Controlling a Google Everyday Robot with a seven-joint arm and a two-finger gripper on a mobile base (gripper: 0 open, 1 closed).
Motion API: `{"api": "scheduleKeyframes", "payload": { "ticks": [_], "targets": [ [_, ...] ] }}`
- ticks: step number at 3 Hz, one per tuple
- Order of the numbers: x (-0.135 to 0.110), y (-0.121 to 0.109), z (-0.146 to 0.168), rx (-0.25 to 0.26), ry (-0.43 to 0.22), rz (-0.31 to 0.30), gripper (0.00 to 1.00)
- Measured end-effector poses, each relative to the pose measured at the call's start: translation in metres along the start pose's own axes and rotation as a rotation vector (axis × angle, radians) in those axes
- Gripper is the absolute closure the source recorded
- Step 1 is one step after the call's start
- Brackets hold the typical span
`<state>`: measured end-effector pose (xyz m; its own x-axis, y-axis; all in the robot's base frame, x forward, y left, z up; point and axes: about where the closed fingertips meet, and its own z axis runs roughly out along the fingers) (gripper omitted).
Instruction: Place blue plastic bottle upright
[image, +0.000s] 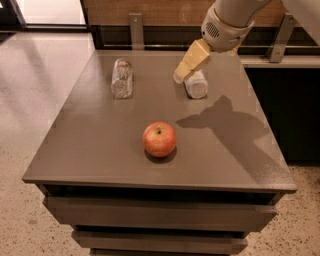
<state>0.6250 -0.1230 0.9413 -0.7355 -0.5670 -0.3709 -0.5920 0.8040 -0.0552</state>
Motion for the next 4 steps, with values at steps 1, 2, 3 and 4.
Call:
{"api": "scheduleKeyframes", "payload": {
  "ticks": [1, 2, 3, 4],
  "targets": [
    [0.000, 0.000, 0.000, 0.000, 0.000, 0.000, 0.00],
    [-0.010, -0.003, 0.015, -0.022, 0.010, 0.048, 0.00],
    [-0.030, -0.008, 0.039, -0.042, 0.034, 0.109, 0.00],
    [-0.048, -0.012, 0.059, -0.046, 0.053, 0.155, 0.00]
  ]
}}
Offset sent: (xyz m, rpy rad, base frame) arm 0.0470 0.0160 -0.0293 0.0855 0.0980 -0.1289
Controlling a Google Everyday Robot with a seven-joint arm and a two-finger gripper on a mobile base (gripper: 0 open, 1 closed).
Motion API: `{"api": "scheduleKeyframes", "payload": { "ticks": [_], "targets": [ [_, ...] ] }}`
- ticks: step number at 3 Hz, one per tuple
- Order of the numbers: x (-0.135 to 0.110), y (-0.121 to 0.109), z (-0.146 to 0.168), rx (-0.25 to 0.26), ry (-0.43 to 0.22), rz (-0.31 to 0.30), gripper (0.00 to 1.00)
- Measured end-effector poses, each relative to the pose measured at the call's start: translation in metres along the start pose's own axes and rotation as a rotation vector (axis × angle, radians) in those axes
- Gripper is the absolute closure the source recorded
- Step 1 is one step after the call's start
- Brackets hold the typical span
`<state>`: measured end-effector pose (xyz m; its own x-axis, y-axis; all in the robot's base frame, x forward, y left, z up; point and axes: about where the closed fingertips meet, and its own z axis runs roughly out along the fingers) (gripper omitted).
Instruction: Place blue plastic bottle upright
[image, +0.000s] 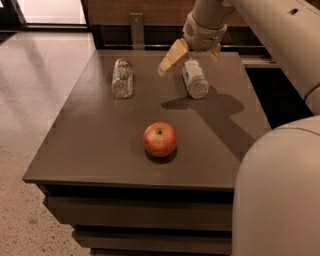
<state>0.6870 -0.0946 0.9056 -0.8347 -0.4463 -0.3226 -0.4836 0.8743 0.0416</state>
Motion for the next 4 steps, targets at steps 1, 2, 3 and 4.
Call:
{"api": "scheduleKeyframes", "payload": {
  "ticks": [1, 2, 3, 4],
  "targets": [
    [-0.013, -0.007, 0.019, 0.005, 0.018, 0.051, 0.00],
    [-0.020, -0.014, 0.033, 0.008, 0.032, 0.091, 0.00],
    [-0.022, -0.022, 0.046, 0.008, 0.043, 0.123, 0.00],
    [-0.021, -0.028, 0.056, 0.007, 0.056, 0.137, 0.00]
  ]
}}
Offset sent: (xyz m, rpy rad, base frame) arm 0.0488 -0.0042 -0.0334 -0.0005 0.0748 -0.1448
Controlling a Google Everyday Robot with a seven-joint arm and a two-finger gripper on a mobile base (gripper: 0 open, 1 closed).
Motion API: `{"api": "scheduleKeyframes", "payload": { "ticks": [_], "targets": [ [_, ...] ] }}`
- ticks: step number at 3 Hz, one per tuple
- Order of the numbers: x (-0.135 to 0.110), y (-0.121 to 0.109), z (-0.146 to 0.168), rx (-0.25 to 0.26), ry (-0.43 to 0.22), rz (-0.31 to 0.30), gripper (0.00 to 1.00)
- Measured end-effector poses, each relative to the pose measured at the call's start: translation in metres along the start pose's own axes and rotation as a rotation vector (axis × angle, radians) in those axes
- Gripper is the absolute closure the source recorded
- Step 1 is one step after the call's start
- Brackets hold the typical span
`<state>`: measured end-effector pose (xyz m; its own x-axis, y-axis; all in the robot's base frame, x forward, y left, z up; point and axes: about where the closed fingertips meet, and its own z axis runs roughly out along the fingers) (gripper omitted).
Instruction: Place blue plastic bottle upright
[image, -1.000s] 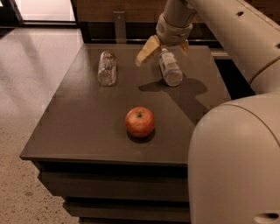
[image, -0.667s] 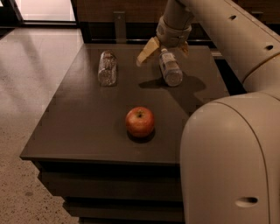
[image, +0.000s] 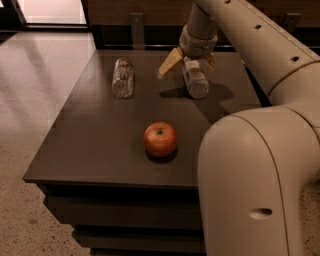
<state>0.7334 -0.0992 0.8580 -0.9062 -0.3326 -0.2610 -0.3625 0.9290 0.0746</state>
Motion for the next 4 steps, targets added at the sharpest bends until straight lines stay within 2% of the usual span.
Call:
{"api": "scheduleKeyframes", "payload": {
  "ticks": [2, 3, 4],
  "targets": [
    [-0.003, -0.010, 0.014, 0.003, 0.016, 0.008, 0.00],
    [-0.005, -0.015, 0.017, 0.011, 0.019, 0.011, 0.18],
    [-0.006, -0.017, 0.018, 0.009, 0.020, 0.009, 0.41]
  ]
}}
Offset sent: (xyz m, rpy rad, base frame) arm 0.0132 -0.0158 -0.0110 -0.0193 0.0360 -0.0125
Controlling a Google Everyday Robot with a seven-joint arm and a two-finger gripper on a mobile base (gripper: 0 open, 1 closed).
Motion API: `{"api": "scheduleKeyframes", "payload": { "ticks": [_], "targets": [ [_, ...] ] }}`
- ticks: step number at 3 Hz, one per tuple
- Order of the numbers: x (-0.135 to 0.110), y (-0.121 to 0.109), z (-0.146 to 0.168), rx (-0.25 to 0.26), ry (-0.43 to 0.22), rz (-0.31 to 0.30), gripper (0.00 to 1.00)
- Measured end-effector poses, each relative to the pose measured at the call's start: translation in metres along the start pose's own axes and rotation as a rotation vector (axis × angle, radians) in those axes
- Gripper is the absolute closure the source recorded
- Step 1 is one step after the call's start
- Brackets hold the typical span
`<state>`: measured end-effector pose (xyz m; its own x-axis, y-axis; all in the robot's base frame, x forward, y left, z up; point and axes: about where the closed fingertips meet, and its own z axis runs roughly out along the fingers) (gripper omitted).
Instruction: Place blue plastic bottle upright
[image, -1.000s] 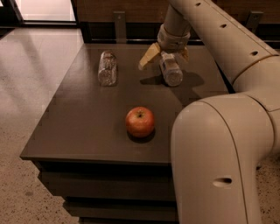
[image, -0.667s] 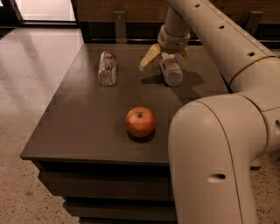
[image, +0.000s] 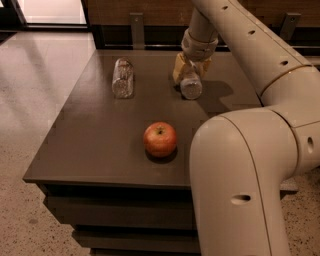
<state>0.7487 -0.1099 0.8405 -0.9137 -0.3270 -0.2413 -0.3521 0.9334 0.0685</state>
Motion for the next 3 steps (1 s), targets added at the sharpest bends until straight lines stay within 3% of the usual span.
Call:
{"api": "scheduleKeyframes", "payload": {
  "ticks": [2, 3],
  "targets": [
    [-0.004, 0.005, -0.006, -0.011, -0.020, -0.025, 0.88],
    [-0.011, 0.009, -0.028, -0.016, -0.082, -0.049, 1.00]
  ]
}}
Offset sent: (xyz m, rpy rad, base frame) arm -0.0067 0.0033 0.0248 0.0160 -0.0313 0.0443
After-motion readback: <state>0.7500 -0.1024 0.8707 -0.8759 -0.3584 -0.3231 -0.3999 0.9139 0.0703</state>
